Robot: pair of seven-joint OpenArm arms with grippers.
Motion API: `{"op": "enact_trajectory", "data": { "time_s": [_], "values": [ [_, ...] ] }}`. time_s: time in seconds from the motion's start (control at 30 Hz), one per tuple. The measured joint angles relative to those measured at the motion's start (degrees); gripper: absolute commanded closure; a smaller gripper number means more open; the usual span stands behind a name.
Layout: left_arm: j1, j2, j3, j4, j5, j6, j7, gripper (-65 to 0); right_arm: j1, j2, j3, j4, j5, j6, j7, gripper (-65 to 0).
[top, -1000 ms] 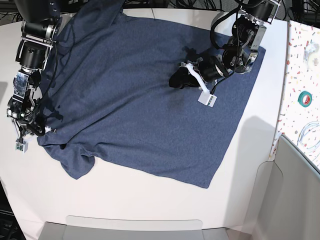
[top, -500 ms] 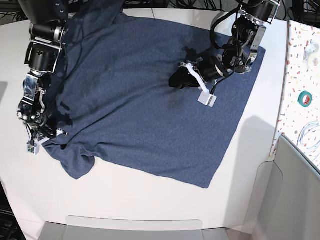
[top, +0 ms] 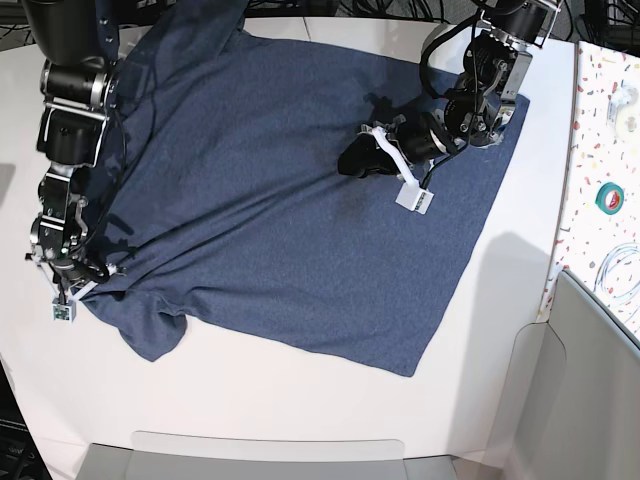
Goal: Layout the t-shirt on the table in an organized manner, then fold the t-shirt properly
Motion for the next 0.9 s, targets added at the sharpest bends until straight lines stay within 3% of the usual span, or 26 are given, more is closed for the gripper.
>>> {"op": "enact_trajectory", "data": {
  "time_s": [0.27, 0.43, 0.57, 0.7, 0.8, 0.9],
  "values": [
    [0.02, -0.46, 0.00, 0.00, -0.13, -0.07, -0.04, -5.0, 7.58, 1.77, 0.04, -6.82, -7.21, -0.57, -2.89, 0.0],
    [0.04, -0.63, 0.00, 0.00, -0.24, -0.26, -0.02, -5.0, 9.31, 2.34, 0.07, -6.97, -8.41, -1.16, 2.80, 0.0],
    [0.11, -0.63, 0.00, 0.72, -0.28, 0.46, 0.02, -5.4, 9.68, 0.20, 0.70, -6.80, -8.33, -1.18, 4.17, 0.0],
    [0.90, -0.98, 0.00, 4.59, 0.87, 2.67, 2.08, -12.9, 10.47, -1.81, 0.70, -4.59, -4.72, -1.44, 4.24, 0.0],
    [1.09, -0.79, 0.00, 6.62, 1.77, 3.17, 3.65, -18.7, 7.37, -2.03, 0.66, 2.32, 0.57, -1.60, -1.18, -8.1],
    [1.25, -0.28, -0.70, 7.76, 2.95, 3.78, 4.44, -18.8, 1.53, -1.62, 1.07, 13.88, 7.02, -1.99, -6.91, -12.3]
  ]
}}
